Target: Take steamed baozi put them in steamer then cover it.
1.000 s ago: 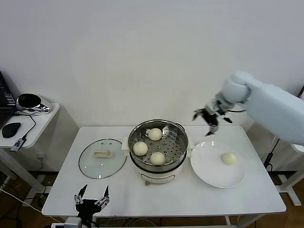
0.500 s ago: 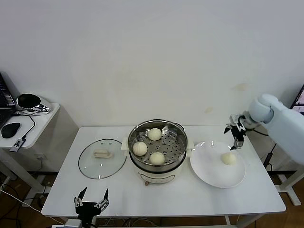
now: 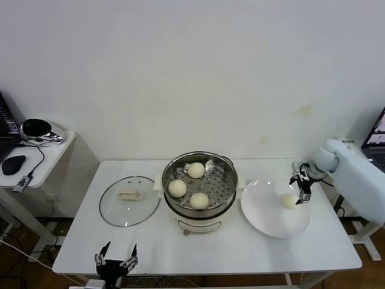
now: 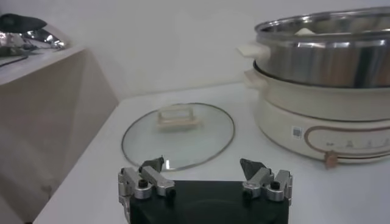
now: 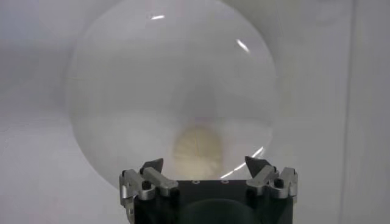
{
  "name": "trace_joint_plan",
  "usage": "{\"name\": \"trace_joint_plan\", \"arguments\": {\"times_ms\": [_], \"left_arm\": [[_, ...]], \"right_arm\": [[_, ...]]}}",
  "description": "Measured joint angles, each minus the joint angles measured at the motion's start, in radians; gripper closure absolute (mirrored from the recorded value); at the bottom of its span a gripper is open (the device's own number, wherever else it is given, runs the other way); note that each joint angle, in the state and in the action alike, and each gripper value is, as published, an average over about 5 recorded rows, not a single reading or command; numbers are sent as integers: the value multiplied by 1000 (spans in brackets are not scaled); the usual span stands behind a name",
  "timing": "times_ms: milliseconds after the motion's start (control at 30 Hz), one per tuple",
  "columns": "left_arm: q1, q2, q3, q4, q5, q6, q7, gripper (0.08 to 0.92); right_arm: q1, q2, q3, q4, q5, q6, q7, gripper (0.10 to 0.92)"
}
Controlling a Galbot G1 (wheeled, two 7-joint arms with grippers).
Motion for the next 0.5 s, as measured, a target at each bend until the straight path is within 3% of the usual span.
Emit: {"name": "trace_joint_plan", "arguments": {"times_ms": [500], "left_arm": [[1, -1, 2, 16, 1, -1, 0, 177]], "right_arm": [[-32, 61, 17, -97, -53, 42, 55, 203]]}}
